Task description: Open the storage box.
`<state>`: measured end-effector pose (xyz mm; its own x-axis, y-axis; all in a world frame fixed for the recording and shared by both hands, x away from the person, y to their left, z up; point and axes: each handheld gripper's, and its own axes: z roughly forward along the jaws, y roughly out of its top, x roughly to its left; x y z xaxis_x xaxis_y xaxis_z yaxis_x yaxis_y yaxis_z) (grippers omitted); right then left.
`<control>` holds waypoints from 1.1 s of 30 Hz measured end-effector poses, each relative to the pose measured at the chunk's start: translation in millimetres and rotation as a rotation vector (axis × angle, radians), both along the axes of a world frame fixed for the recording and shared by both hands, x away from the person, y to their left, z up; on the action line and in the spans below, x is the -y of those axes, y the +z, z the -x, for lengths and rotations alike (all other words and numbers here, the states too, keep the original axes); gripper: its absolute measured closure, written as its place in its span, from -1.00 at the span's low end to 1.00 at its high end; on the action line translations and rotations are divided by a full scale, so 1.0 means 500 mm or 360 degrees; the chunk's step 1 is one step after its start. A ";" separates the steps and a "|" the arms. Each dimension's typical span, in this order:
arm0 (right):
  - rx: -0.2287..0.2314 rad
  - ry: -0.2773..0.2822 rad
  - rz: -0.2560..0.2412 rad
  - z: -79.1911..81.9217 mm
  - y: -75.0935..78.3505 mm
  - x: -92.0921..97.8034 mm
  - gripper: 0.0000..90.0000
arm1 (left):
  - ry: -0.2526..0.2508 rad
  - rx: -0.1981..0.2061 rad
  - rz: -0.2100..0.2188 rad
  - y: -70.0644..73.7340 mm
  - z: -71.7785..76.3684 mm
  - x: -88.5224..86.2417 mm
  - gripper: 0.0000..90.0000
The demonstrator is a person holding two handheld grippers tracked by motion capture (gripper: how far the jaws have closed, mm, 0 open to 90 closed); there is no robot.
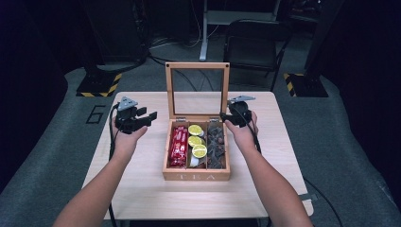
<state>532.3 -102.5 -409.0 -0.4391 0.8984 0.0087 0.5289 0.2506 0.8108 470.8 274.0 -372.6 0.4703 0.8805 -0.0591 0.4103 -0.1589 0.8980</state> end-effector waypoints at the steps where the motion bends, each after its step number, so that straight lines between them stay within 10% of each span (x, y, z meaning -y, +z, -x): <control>1: 0.0004 0.0028 0.0002 0.008 0.001 0.005 0.07 | 0.0000 -0.0003 -0.0003 0.000 0.000 -0.001 0.07; 33: -0.0009 0.0503 -0.0044 0.112 0.034 -0.045 -0.24 | -0.0004 -0.0006 0.0004 0.013 0.010 -0.010 0.02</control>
